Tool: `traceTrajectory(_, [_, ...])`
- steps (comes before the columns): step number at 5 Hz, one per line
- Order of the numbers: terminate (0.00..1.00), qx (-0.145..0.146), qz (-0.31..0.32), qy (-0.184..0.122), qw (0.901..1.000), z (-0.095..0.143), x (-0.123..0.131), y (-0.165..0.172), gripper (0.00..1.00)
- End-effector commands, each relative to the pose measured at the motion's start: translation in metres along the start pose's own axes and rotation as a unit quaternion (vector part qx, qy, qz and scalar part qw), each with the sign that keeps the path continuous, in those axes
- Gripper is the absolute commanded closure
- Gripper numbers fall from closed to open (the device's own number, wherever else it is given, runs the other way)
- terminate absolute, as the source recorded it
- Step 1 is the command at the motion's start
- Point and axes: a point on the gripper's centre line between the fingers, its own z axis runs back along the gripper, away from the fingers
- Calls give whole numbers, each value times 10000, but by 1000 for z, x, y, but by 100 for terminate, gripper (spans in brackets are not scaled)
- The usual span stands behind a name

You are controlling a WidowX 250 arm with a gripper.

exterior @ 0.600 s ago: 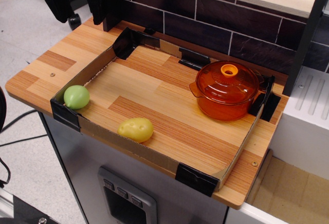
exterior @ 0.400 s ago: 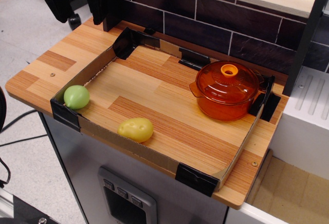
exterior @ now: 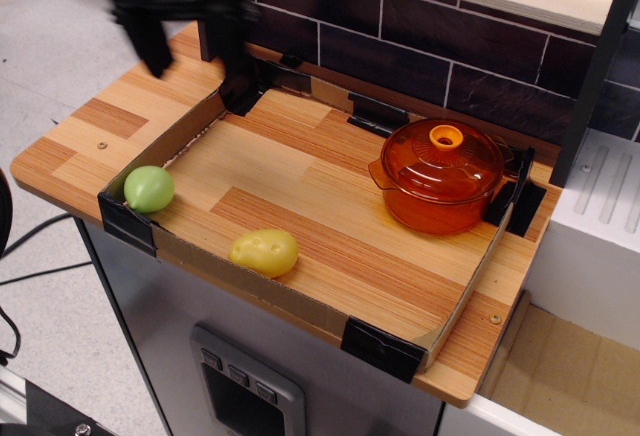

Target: Take lid off pot

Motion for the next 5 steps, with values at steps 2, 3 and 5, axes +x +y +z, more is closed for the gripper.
traceTrajectory(2, [0,-273,-78,125,9995,10,-16,-84,0])
traceTrajectory(3, [0,-427,-153,133,9989,14,-19,-113,0])
traceTrajectory(5, [0,-338,-114,-120,9993,0,-17,-157,0])
